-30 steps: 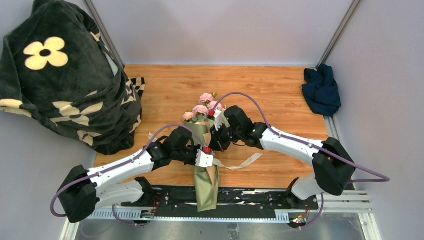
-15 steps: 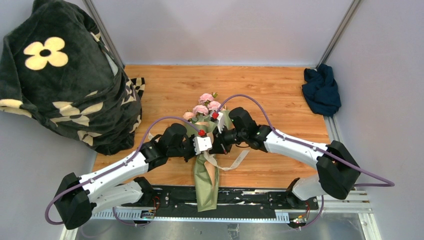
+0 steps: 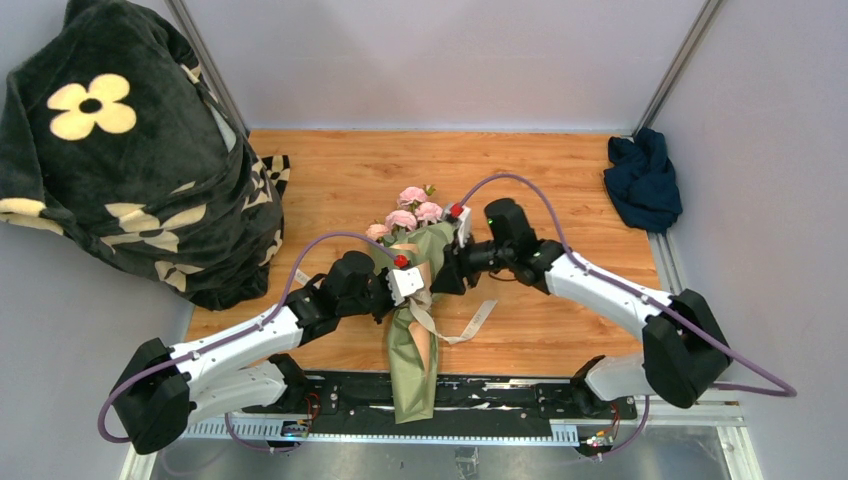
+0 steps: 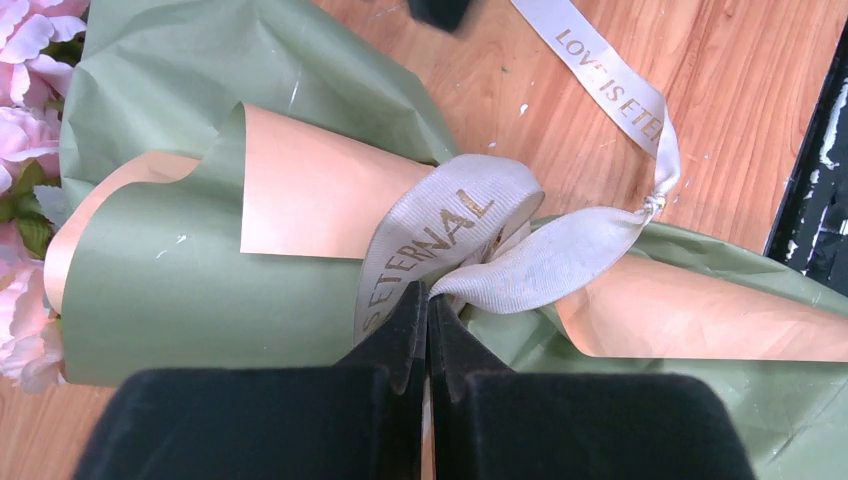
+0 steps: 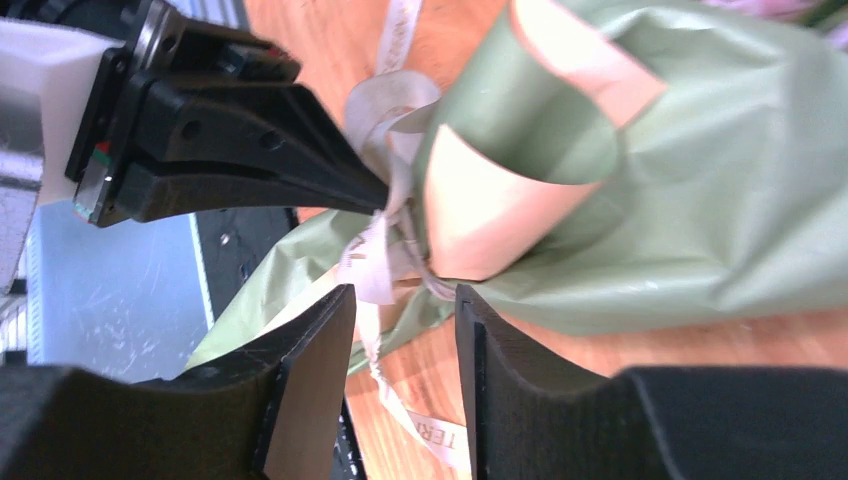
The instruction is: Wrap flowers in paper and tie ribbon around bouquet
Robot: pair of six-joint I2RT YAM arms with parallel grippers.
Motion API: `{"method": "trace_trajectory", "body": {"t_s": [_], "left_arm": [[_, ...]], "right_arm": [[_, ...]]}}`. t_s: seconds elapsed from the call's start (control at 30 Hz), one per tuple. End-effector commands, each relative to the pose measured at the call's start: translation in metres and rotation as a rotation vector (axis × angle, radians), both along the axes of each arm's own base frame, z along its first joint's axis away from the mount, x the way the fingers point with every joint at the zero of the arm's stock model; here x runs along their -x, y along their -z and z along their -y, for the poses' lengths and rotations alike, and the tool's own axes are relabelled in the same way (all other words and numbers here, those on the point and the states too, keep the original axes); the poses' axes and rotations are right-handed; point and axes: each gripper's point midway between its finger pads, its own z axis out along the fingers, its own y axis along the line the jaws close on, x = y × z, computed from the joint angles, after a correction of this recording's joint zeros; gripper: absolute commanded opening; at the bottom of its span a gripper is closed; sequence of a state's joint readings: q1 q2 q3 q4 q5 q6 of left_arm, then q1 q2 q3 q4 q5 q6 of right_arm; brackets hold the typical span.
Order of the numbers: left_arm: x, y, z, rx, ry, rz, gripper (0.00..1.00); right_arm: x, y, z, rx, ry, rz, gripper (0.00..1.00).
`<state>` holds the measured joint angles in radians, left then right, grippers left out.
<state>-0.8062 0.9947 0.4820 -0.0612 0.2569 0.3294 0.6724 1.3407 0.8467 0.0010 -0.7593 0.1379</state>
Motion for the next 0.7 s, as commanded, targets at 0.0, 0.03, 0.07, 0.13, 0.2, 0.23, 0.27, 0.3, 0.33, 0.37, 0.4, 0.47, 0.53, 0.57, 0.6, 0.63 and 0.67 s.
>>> {"method": "trace_trajectory", "body": {"t_s": [0.0,0.03,0.07,0.13,0.2,0.23,0.27,0.3,0.33,0.37,0.4,0.47,0.53,0.57,0.6,0.63,0.67], "left_arm": [[-0.007,-0.007,0.002,0.025,-0.013,0.038,0.0],[-0.007,-0.007,0.002,0.025,-0.01,0.039,0.0],[-0.007,-0.007,0.003,0.026,-0.007,0.041,0.0],[-0.006,-0.006,0.003,0.023,-0.002,0.038,0.0],[-0.005,-0.006,0.003,0.022,0.008,0.037,0.0],[-0.004,-0.007,0.003,0.023,0.013,0.038,0.0],[-0.004,-0.006,0.003,0.022,0.015,0.038,0.0],[-0.004,-0.006,0.003,0.022,0.017,0.038,0.0],[-0.004,-0.006,0.003,0.021,0.018,0.039,0.0],[-0.004,-0.006,0.003,0.021,0.019,0.04,0.0],[-0.004,-0.006,0.003,0.02,0.018,0.041,0.0],[-0.004,-0.006,0.002,0.018,0.015,0.043,0.0],[-0.004,-0.006,0.001,0.015,0.016,0.046,0.0],[-0.004,-0.007,0.001,0.015,0.013,0.049,0.0],[-0.005,-0.007,0.001,0.015,0.01,0.052,0.0],[-0.006,-0.007,0.001,0.013,0.008,0.053,0.0],[-0.006,-0.007,0.0,0.014,0.006,0.053,0.0]], "right_arm": [[-0.019,0.005,0.014,0.005,0.091,0.003,0.4],[-0.02,0.014,0.012,0.02,0.098,-0.024,0.34],[-0.021,0.022,0.01,0.036,0.096,-0.046,0.26],[-0.016,0.035,0.003,0.069,0.064,-0.063,0.18],[-0.011,0.04,-0.006,0.091,0.028,-0.034,0.14],[-0.005,0.041,-0.013,0.09,-0.003,-0.024,0.13],[-0.004,0.042,-0.017,0.081,-0.023,-0.023,0.12],[0.0,0.041,-0.023,0.065,-0.053,-0.029,0.12],[0.007,0.039,-0.029,0.037,-0.099,-0.043,0.12],[0.012,0.039,-0.034,0.016,-0.128,-0.057,0.11],[0.015,0.035,-0.038,-0.01,-0.152,-0.053,0.11],[0.019,0.033,-0.045,-0.046,-0.186,-0.042,0.12],[0.024,0.034,-0.048,-0.065,-0.213,-0.052,0.13],[0.024,0.031,-0.051,-0.088,-0.224,-0.046,0.13],[0.027,0.03,-0.052,-0.102,-0.237,-0.051,0.14],[0.028,0.03,-0.053,-0.111,-0.246,-0.054,0.16],[0.029,0.031,-0.054,-0.112,-0.25,-0.055,0.18]]}}
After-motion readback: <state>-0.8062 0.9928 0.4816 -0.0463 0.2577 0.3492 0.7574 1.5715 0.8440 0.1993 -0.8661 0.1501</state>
